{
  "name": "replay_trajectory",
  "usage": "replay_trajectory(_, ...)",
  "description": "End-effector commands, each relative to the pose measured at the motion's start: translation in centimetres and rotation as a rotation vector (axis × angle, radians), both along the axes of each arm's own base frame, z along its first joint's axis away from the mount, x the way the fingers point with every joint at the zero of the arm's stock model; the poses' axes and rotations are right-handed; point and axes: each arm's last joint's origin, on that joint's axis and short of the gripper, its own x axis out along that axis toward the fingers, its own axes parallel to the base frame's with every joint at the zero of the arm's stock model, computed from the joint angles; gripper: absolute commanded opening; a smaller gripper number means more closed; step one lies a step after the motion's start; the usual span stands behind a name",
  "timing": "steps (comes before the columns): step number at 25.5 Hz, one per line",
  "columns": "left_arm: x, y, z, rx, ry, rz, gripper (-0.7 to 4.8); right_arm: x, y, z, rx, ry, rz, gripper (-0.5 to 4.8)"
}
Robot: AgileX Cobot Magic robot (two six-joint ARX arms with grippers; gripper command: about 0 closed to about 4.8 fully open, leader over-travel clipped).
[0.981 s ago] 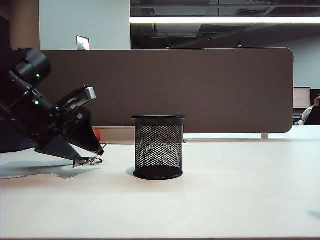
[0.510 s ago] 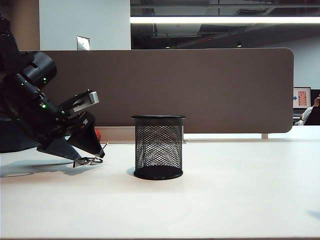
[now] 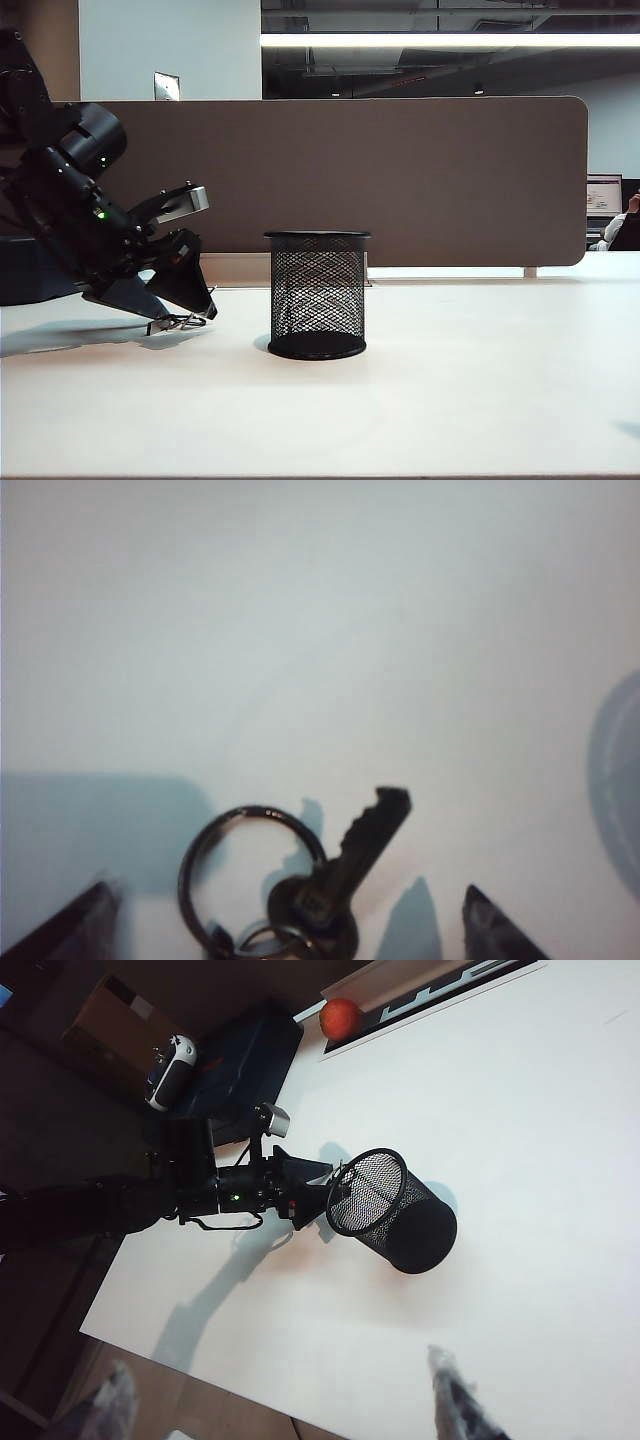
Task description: Pick up a bunch of keys from the table, then put them into the black basket.
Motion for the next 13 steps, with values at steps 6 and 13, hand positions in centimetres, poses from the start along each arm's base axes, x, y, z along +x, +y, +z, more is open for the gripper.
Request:
replay_trajectory(6,-1.05,0.15,-1.93,0.100,0.152,0.040,4.19,-0.01,0.00,0.26,0.002,-0.018,0.000,3.82)
replay_trajectory(13,-1.62,0.33,-2.25,0.127,0.219,0.045,3.09,-0.01,0.00,0.27,0.002,-0.018,0.000,3.82)
